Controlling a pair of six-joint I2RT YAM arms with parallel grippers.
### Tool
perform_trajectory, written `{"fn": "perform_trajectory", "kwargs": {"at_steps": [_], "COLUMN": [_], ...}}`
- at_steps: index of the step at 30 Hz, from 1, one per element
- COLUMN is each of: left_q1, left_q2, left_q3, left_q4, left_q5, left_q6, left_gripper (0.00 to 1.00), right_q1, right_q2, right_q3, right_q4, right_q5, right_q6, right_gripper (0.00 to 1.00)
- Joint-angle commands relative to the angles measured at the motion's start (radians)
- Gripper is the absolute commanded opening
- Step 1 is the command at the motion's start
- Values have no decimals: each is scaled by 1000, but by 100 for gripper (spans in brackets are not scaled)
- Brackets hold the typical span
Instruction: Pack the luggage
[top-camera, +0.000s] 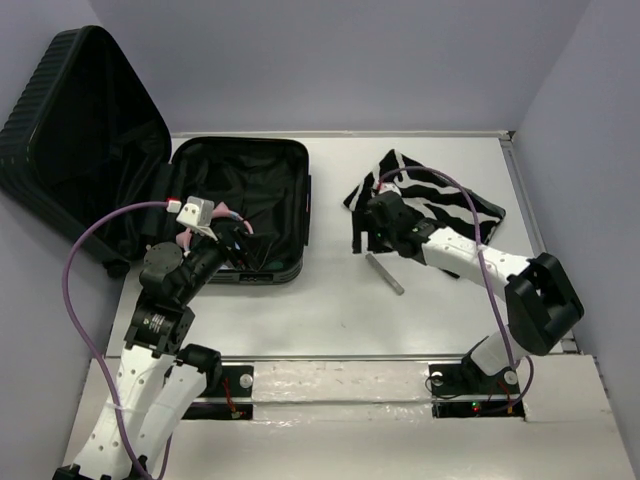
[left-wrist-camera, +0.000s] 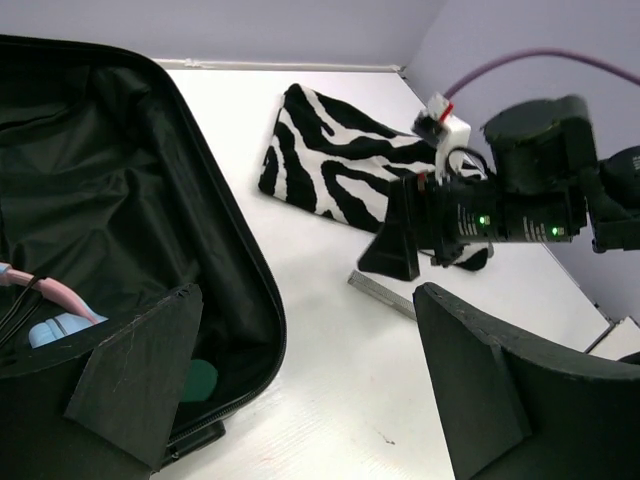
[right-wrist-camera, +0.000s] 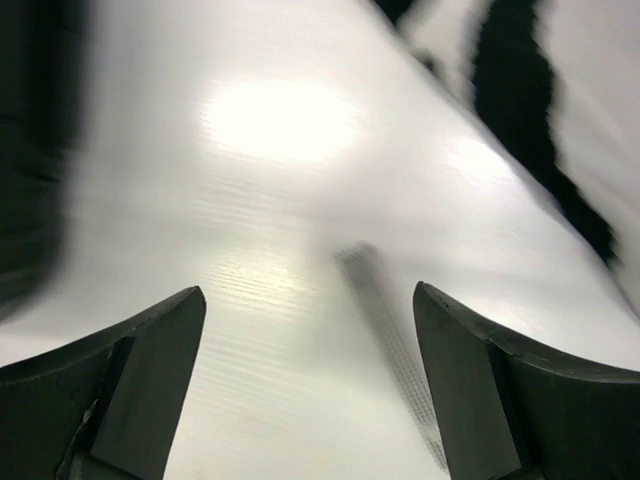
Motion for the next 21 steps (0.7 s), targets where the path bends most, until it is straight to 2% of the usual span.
{"fn": "perform_trajectory", "kwargs": {"at_steps": [1,4,6,10,11,12,13,16,20,21], "left_q1": [-1,2,4,4,4,4,4,2,-1,-1], "left_q2": [11,11,11,8,8,3,3,-5,-6,-6], "left_q3": [39,37,39,37,37,39,37,37,37,37], "left_q4": [48,48,49,49,49,49,49,46,45,43], "left_q5": [18,18,20,23,23,25,26,20,14,6], "left_q6": [9,9,8,8,8,9,9,8,8,3], "left_gripper": [99,99,99,99,99,99,99,99,99,99], "right_q1": [-18,-18,-18,-18,-18,-18,-18,-18,3,21], "right_q2": [-43,-19,6,73,87,97,107,66,-53,-67], "right_q3": [-105,-138,-158,-144,-132,-127,-119,-84,17,46], "right_q4": [-142,-147,-146,-146,-141,-138,-133,-136,-127,-115], "right_q5": [25,-23,3,18,18,20,20,38,12,-35], "right_q6": [-38,-39,-22,-25,-27,-25,-27,-35,-59,-71], "right_gripper": [93,91,88,70,55,46,29,7,7,7]}}
